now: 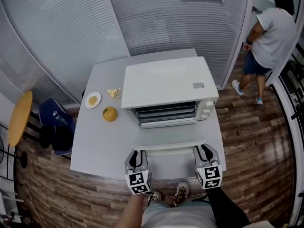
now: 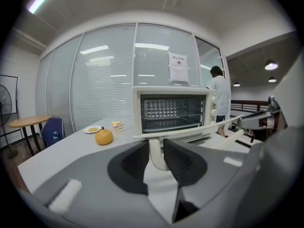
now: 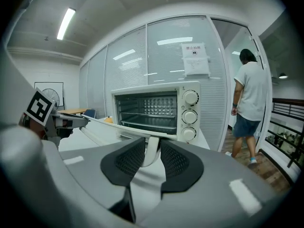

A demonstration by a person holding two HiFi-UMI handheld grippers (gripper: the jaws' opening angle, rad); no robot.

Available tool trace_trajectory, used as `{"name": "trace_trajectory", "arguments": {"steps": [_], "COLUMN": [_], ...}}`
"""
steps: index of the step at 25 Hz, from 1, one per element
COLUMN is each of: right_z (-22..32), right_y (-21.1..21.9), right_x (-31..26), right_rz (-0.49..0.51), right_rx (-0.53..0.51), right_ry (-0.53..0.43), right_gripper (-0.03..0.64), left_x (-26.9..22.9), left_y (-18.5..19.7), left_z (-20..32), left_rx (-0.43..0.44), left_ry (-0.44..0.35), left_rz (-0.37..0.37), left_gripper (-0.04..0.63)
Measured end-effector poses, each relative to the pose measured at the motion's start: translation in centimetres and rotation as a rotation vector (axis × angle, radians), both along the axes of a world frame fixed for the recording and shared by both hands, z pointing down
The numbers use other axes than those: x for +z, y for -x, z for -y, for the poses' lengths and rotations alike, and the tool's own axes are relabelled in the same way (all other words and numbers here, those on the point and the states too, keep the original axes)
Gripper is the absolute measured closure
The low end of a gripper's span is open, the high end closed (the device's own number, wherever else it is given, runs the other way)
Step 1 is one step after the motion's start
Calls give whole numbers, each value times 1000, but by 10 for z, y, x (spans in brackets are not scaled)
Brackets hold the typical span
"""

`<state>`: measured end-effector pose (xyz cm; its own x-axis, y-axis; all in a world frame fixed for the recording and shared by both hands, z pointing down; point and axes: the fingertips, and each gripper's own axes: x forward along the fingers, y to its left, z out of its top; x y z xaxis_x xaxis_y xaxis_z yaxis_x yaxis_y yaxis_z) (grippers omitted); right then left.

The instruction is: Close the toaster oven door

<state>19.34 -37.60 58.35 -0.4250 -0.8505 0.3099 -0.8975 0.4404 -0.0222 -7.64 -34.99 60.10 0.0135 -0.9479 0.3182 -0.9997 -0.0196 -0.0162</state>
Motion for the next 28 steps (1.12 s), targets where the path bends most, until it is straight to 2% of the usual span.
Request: {"name": "trace_trajectory", "arguments": {"steps": [10,28], "right_z": [22,85], "right_y": [1,10], "right_x": [-31,-85], "right_rz": [62,33], "right_rx": [-7,84], "right_ry": [-36,-160], "right_gripper": [529,529], "left_x": [-30,-78], "left_y": [4,14], "left_z": [24,90], "left_rx": [-26,65], "left_ry": [-33,-105], "left_rz": [-47,-241], "left_gripper": [442,440]}}
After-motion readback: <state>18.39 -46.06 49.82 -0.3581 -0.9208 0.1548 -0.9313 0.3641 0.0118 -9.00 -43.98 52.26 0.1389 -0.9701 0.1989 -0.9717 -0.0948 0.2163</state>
